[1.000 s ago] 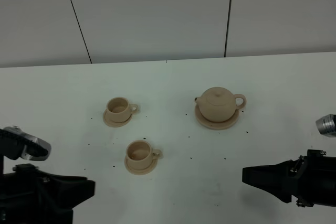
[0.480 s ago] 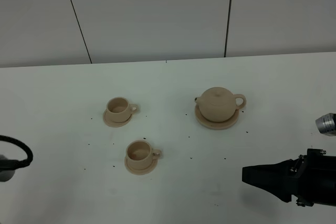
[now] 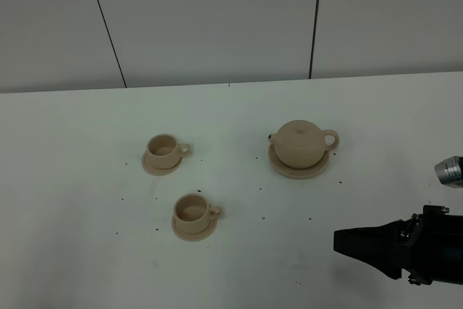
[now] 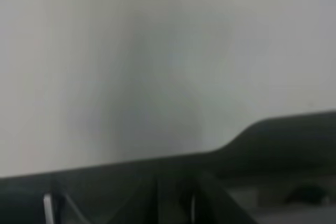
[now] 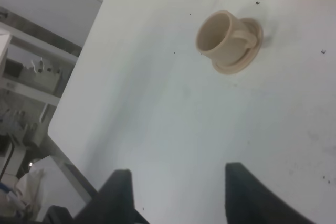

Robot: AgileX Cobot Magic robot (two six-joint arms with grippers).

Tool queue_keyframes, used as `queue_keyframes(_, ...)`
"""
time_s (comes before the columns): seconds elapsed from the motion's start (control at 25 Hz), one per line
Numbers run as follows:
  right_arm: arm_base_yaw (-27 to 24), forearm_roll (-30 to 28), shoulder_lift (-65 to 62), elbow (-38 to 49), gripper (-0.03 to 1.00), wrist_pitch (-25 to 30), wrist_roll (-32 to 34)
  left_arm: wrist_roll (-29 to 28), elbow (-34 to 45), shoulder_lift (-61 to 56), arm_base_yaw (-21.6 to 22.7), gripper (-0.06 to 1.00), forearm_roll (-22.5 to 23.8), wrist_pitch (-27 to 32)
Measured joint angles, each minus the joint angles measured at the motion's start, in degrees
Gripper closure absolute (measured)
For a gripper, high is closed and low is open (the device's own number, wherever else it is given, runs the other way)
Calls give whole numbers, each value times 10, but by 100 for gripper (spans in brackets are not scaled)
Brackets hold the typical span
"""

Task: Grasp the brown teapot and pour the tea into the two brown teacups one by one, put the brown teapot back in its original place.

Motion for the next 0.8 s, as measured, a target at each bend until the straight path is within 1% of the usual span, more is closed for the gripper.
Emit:
queue_keyframes(0.12,0,0,0,0,57,0,0,0,9,-57,0,70,2,-4)
queue_keyframes(0.32,0,0,0,0,57,0,0,0,50,-125,0,70,-4,-66)
queue_keyframes(0.48,0,0,0,0,57,0,0,0,59,-136,0,70,-4,-81)
queue_keyframes(0.64,0,0,0,0,57,0,0,13,62,-136,0,70,-10,-81)
queue_keyframes(0.8,0,0,0,0,57,0,0,14,64,-137,0,70,-10,-81)
